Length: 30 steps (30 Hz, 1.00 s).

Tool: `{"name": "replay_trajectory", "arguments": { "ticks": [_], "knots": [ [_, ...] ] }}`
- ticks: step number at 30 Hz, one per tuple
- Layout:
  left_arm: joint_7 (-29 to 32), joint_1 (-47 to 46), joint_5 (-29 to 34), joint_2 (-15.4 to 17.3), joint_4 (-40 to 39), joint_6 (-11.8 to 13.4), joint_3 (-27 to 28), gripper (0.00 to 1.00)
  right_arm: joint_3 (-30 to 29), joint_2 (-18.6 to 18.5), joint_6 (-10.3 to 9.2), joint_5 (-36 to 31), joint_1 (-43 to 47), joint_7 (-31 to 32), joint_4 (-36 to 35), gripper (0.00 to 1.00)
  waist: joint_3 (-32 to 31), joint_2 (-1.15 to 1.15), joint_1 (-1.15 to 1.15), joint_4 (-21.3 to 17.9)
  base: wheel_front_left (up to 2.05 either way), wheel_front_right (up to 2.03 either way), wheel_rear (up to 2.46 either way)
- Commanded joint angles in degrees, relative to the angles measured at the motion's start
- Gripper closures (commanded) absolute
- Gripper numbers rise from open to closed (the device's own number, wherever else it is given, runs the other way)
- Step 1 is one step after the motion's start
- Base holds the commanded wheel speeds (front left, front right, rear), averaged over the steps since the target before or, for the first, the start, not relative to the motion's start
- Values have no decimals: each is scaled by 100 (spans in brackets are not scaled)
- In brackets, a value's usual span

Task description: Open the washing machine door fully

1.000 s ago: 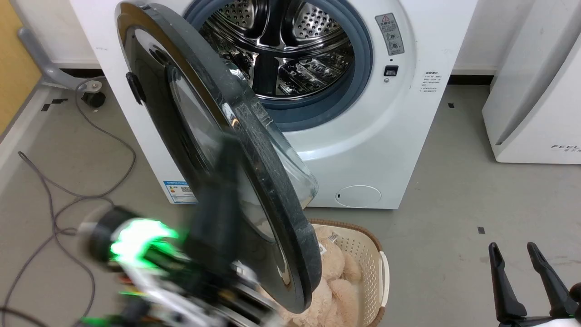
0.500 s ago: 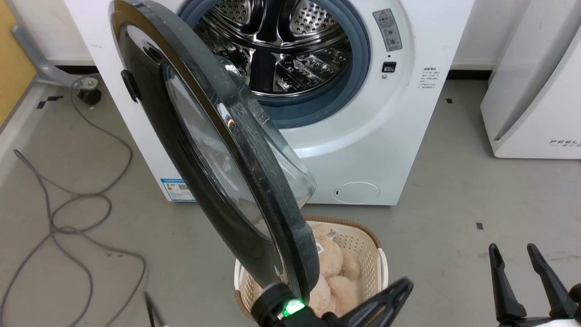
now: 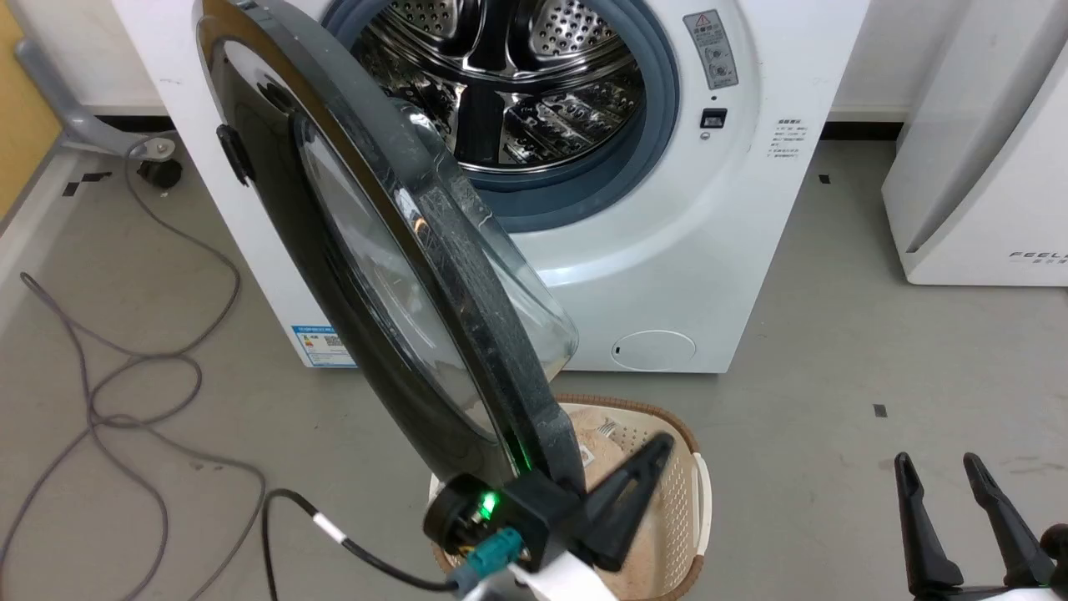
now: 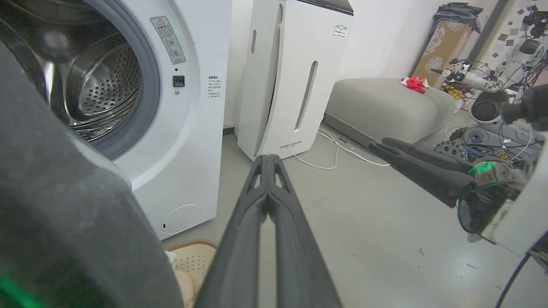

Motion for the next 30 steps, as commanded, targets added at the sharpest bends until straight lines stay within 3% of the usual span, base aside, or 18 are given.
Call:
{"name": "replay_trajectory", "arguments": {
  "ticks": [1,15,23,30],
  "knots": [
    [-73,-123,-22,-21,109,71,65,100,-3,26,3,37,-115,-40,22,0,-20,0,0,-5,0,0,0],
    [-98,59,-104,51,420,511,288,100,3,26,3,99,-6,-66,91,0,-141,0,0,76,0,0,0],
    [-104,408,-182,170,185,740,420,100,51,26,3,112,12,-65,105,0,-187,0,0,232,0,0,0],
    [-205,933,-223,330,-383,1171,711,100,46,26,3,80,79,-57,62,0,-181,0,0,646,0,0,0]
  ]
}}
